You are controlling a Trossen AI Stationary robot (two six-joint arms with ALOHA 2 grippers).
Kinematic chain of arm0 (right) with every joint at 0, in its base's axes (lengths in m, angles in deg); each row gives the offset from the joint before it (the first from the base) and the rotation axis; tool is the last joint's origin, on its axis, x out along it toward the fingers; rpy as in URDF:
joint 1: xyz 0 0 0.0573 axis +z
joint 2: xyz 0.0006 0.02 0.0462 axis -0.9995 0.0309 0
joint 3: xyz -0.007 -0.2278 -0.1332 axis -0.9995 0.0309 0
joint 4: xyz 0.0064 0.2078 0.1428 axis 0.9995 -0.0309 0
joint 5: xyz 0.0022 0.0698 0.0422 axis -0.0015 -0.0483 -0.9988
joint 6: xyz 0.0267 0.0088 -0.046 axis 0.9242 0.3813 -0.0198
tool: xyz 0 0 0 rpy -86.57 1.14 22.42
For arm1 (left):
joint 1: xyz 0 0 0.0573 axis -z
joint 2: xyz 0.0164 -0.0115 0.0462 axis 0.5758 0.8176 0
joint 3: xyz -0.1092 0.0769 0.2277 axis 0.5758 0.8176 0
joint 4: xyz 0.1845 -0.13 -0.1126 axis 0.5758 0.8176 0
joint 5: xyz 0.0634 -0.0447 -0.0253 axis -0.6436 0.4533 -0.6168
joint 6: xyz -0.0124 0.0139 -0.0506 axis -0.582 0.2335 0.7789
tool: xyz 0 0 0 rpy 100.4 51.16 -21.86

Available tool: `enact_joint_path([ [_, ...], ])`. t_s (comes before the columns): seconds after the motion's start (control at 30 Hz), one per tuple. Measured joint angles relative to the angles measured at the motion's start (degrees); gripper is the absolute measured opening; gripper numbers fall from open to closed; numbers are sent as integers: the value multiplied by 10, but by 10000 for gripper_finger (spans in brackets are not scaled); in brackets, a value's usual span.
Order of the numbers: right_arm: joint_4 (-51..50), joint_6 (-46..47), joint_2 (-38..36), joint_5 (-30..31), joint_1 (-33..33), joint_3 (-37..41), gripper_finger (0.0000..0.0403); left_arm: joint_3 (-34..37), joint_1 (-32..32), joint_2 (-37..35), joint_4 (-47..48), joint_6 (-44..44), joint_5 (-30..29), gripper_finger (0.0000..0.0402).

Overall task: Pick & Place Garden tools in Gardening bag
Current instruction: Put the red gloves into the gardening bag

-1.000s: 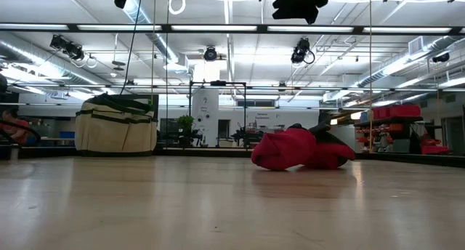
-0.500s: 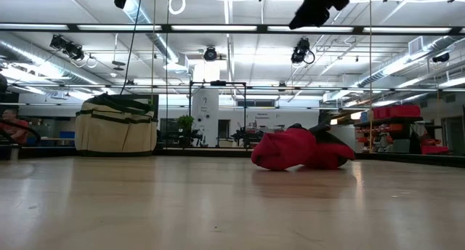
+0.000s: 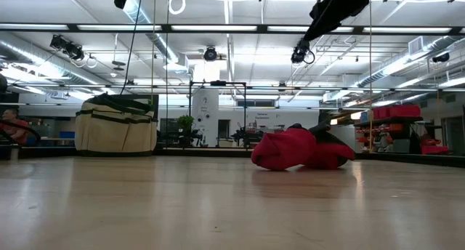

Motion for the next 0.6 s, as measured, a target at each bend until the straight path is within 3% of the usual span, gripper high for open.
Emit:
enact_joint_path([
  [0.37, -56, -30, 63, 3, 10, 0, 208, 0, 0, 0, 0, 4, 0, 115],
  [0.6, -64, -101, 108, 9, 9, 0, 208, 0, 0, 0, 3, 4, 0, 115],
])
